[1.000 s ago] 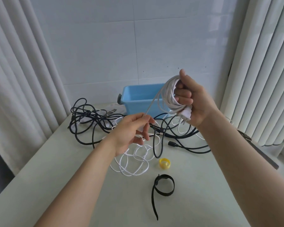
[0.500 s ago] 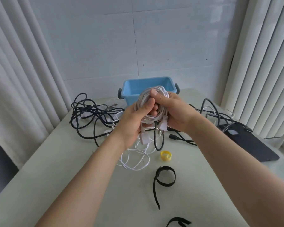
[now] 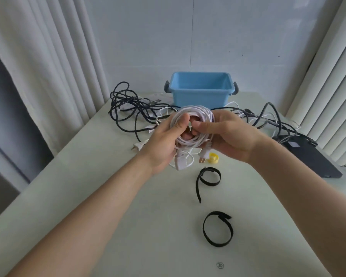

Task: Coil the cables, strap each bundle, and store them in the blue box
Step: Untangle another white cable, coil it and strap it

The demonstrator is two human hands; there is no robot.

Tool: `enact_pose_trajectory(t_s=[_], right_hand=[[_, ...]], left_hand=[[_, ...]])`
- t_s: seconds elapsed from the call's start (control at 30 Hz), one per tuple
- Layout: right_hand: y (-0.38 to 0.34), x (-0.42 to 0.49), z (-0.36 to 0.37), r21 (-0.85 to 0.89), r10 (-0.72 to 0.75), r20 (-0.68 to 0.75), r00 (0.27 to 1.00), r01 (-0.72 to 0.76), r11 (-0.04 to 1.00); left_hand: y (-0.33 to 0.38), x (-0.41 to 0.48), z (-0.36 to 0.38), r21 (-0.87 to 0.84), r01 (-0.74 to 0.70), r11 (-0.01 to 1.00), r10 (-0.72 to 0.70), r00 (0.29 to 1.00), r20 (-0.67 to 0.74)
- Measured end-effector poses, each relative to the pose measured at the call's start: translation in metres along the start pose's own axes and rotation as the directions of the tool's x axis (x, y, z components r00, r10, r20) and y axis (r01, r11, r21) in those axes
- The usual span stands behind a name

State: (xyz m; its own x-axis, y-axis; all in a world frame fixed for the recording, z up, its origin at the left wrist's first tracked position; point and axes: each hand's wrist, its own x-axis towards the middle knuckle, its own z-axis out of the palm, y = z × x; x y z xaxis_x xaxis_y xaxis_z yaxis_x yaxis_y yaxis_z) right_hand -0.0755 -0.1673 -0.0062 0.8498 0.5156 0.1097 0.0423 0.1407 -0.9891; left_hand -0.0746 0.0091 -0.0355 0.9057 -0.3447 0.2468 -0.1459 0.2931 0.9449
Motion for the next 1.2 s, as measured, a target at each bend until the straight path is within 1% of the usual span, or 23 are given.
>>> enact_pose_trajectory(t_s=[0.13, 0.23, 0.37, 0.43, 0.5, 0.57, 0.63, 0.67, 0.77, 0.8, 0.83, 0.9, 0.97, 1.03, 1.1, 1.2], right_hand=[[0.000, -0.017, -0.004, -0.153, 0.020, -0.025, 1.000, -0.023, 0.988], [0.007, -0.031, -0.016, -0.196, 0.053, -0.021, 0.998, -0.056, 0.979], [0.024, -0.046, -0.034, -0.247, 0.116, 0.042, 0.992, -0.102, 0.964], [0.029, -0.052, -0.042, -0.240, 0.108, 0.100, 0.989, -0.081, 0.967], [0.027, -0.057, -0.049, -0.194, 0.085, 0.139, 0.987, -0.057, 0.979], [0.022, -0.061, -0.058, -0.113, 0.059, 0.134, 0.989, -0.044, 0.993], [0.019, -0.065, -0.069, -0.073, 0.060, 0.088, 0.994, -0.054, 0.996], [0.017, -0.067, -0.073, -0.081, 0.069, 0.072, 0.995, -0.063, 0.995], [0.017, -0.073, -0.080, -0.163, 0.118, 0.033, 0.992, -0.111, 0.980], [0.017, -0.074, -0.081, -0.189, 0.130, 0.021, 0.991, -0.124, 0.974], [0.018, -0.074, -0.081, -0.205, 0.136, 0.004, 0.991, -0.132, 0.970], [0.020, -0.075, -0.082, -0.229, 0.142, -0.045, 0.989, -0.149, 0.962], [0.022, -0.074, -0.085, -0.267, 0.153, -0.091, 0.984, -0.172, 0.948], [0.024, -0.073, -0.086, -0.311, 0.151, -0.139, 0.979, -0.187, 0.932], [0.027, -0.072, -0.085, -0.358, 0.128, -0.179, 0.975, -0.186, 0.915], [0.028, -0.071, -0.082, -0.378, 0.099, -0.209, 0.973, -0.174, 0.909]], left_hand=[[-0.011, -0.019, 0.013, -0.028, 0.005, 1.000, -0.005, 1.000, 0.018], [-0.022, -0.031, 0.025, 0.049, 0.012, 0.999, -0.016, 0.996, 0.084], [-0.031, -0.040, 0.036, 0.190, 0.073, 0.979, -0.107, 0.979, 0.175], [-0.032, -0.038, 0.035, 0.253, 0.098, 0.962, -0.152, 0.967, 0.203], [-0.032, -0.036, 0.029, 0.295, 0.082, 0.952, -0.160, 0.954, 0.253], [-0.036, -0.034, 0.022, 0.347, 0.059, 0.936, -0.162, 0.947, 0.276], [-0.044, -0.032, 0.015, 0.484, 0.035, 0.875, -0.171, 0.956, 0.240], [-0.049, -0.031, 0.012, 0.569, 0.010, 0.822, -0.169, 0.959, 0.228], [-0.059, -0.029, 0.005, 0.796, -0.071, 0.602, -0.171, 0.962, 0.214], [-0.062, -0.028, 0.002, 0.829, -0.095, 0.552, -0.158, 0.963, 0.216], [-0.064, -0.027, -0.001, 0.843, -0.122, 0.524, -0.139, 0.964, 0.226], [-0.066, -0.025, -0.002, 0.856, -0.160, 0.492, -0.098, 0.967, 0.237], [-0.067, -0.026, -0.001, 0.857, -0.173, 0.486, -0.042, 0.975, 0.220], [-0.066, -0.027, 0.001, 0.844, -0.143, 0.517, 0.013, 0.987, 0.159], [-0.063, -0.025, 0.000, 0.800, -0.071, 0.596, 0.018, 0.997, 0.075], [-0.059, -0.023, -0.005, 0.691, 0.027, 0.723, -0.026, 1.000, -0.012]])
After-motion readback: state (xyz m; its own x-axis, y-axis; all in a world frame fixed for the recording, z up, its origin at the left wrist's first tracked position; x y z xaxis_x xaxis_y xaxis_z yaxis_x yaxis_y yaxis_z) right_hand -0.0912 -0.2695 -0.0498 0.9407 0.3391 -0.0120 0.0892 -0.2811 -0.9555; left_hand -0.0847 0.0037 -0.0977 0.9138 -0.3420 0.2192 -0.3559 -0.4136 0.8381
